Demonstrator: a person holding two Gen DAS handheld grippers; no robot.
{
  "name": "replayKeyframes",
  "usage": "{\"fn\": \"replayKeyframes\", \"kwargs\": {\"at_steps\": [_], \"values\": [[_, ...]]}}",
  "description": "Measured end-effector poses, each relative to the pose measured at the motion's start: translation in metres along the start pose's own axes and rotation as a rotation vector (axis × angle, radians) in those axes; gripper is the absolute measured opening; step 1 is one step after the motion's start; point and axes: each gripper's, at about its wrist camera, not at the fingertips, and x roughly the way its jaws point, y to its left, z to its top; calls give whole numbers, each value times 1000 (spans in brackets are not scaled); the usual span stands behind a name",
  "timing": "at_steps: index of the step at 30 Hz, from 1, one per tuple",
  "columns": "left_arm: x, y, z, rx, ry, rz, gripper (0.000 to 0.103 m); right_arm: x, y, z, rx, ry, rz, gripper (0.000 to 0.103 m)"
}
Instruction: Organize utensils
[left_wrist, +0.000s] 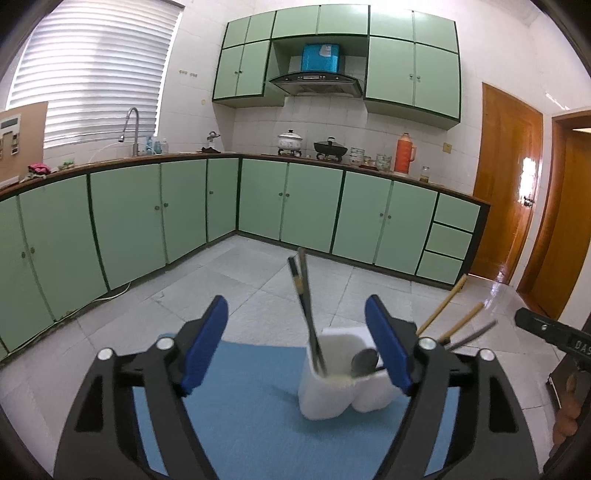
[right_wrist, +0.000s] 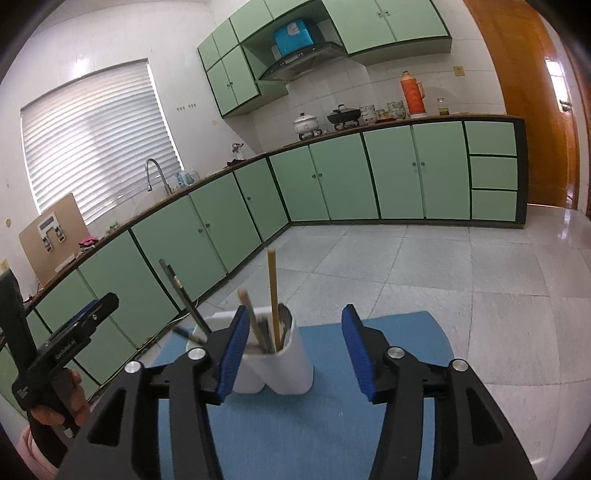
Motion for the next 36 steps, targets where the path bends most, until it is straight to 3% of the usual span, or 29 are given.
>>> {"fn": "replayKeyframes", "kwargs": {"at_steps": [7,12,21,29,36], "values": [[-41,4,-31,3,12,24,90,-36,2,-36,-1,4,-9,65],[-67,0,-52,33,49,33,92,-58,10,-61,3,33,-2,75],[-114,-11,-90,74,104,26,96,-99,40,-100,-95,52,-63,96],[-152,-20,-98,74,102,12,98,-129,66,-120,-113,51,-50,97],[-186,-27,-81,53,45,2,98,-164,85,-107,-137,-14,-29,97]]}}
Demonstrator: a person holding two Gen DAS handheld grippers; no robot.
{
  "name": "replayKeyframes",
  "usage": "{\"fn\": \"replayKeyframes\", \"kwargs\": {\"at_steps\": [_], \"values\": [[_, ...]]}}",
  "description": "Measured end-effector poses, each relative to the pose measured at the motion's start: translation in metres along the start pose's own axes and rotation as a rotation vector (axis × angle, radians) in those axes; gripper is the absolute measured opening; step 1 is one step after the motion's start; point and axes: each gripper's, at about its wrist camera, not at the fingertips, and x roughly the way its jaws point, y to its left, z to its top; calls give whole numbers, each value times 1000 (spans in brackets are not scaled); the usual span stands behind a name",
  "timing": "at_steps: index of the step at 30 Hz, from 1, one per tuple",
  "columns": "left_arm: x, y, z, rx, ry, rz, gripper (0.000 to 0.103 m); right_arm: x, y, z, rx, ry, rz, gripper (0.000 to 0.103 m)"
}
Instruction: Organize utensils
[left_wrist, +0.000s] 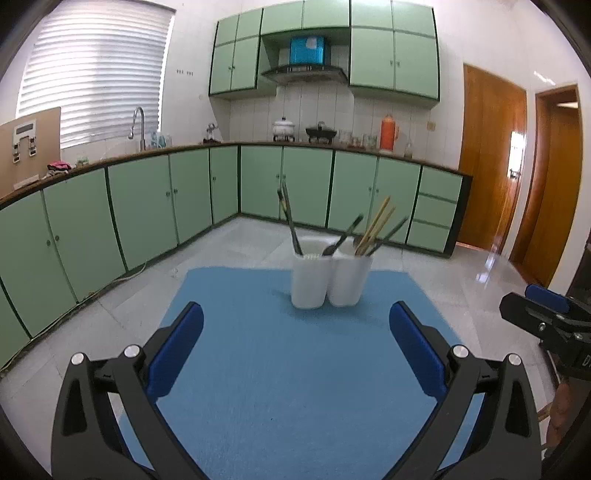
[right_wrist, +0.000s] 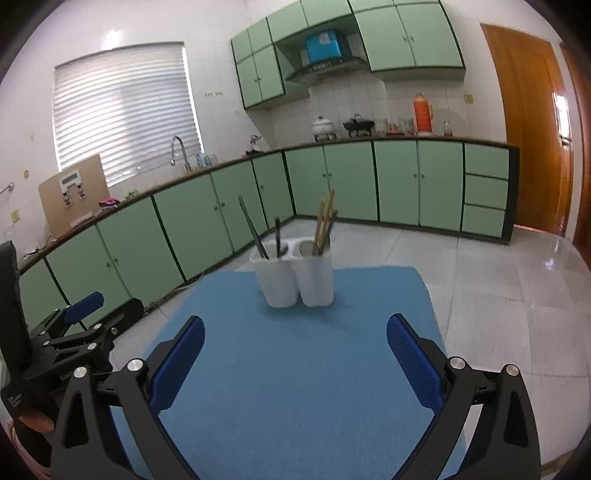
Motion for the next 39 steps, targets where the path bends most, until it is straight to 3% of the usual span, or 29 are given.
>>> {"fn": "replayKeyframes", "kwargs": {"at_steps": [16,39], "values": [[-57,-14,19,43,-89,-5,98,-46,19,19,-55,-76,-6,97],[-90,-17,16,43,-137,-13,98,-68,31,19,-90,-116,8,97]]}}
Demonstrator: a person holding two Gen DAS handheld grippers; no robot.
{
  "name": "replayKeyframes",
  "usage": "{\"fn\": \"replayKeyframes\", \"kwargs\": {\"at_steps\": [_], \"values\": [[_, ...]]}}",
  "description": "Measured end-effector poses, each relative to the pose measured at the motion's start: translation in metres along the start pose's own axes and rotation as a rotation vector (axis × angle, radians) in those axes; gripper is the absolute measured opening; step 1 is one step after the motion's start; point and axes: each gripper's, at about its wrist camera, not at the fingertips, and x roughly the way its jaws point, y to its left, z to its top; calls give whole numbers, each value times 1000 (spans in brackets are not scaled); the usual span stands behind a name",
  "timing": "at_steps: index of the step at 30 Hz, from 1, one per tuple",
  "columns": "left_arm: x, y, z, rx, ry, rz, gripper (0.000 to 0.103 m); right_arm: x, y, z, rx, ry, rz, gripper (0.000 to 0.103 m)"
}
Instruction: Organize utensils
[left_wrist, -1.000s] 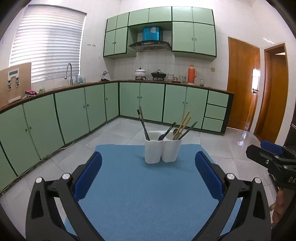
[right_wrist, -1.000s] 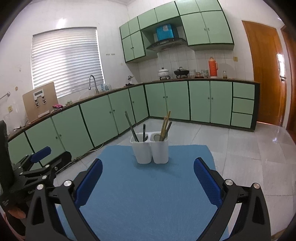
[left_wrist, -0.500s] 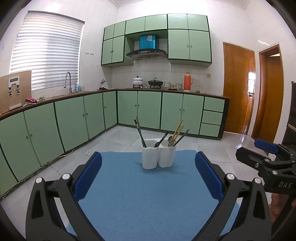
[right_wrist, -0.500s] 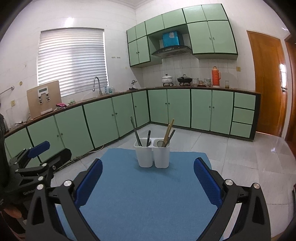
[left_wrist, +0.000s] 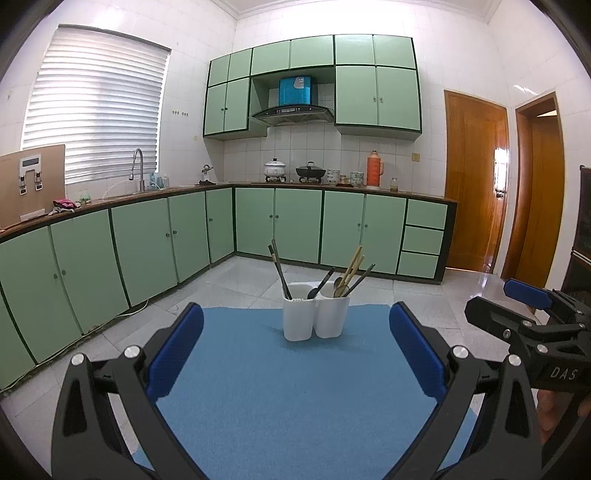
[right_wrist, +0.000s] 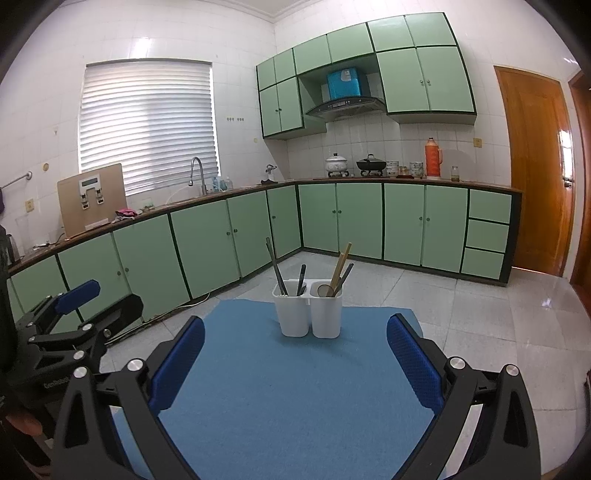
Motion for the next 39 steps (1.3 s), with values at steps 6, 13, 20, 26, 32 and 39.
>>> {"fn": "replayKeyframes", "kwargs": {"at_steps": [6,13,20,26,32,39], "values": [[0,0,1,-6,0,-1,98,0,2,-1,1,1,0,97],[0,0,1,-4,-3,4,98,1,3,-2,-1,4,0,97],[0,0,1,-4,-3,7,98,1,4,-2,-1,4,0,97],[-1,2,2,-6,-5,9,98,1,6,-2,-1,4,0,97],[-2,3,1,-5,-6,9,98,2,6,-2,0,5,-1,97],[-2,3,1,-7,-6,9,98,2,7,-2,0,5,0,97]]}}
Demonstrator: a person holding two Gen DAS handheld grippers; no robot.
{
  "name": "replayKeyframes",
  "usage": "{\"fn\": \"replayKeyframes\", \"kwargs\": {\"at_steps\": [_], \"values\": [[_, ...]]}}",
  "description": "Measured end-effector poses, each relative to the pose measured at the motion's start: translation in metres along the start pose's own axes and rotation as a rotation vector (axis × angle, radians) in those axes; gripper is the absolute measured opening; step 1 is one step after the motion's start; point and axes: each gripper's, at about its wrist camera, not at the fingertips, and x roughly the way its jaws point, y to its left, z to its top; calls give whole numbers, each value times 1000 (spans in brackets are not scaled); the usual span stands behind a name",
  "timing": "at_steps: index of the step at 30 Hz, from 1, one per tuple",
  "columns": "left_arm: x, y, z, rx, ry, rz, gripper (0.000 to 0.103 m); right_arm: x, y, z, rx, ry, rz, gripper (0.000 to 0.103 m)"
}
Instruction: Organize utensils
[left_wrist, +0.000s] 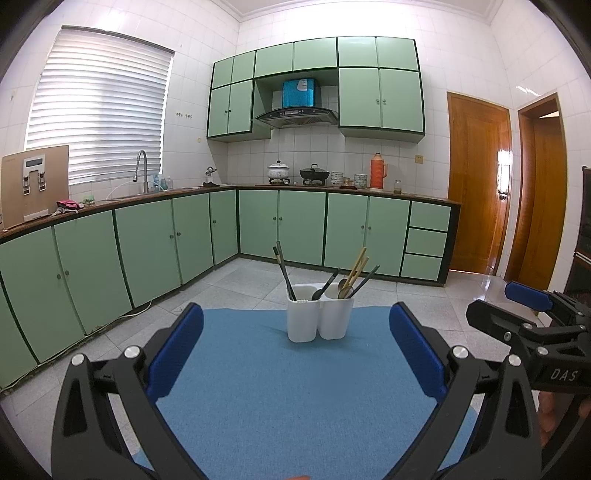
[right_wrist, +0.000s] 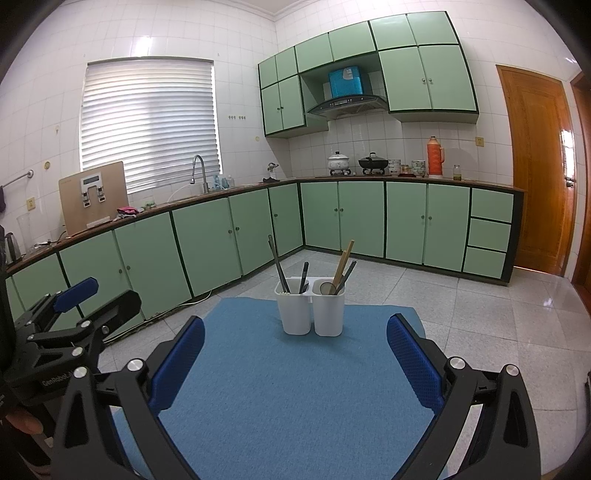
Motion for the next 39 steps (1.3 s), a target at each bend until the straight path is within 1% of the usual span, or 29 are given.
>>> {"fn": "replayKeyframes", "kwargs": {"at_steps": [39], "values": [[-1,2,0,-2,1,7,98,3,1,1,-1,3,0,97]]}}
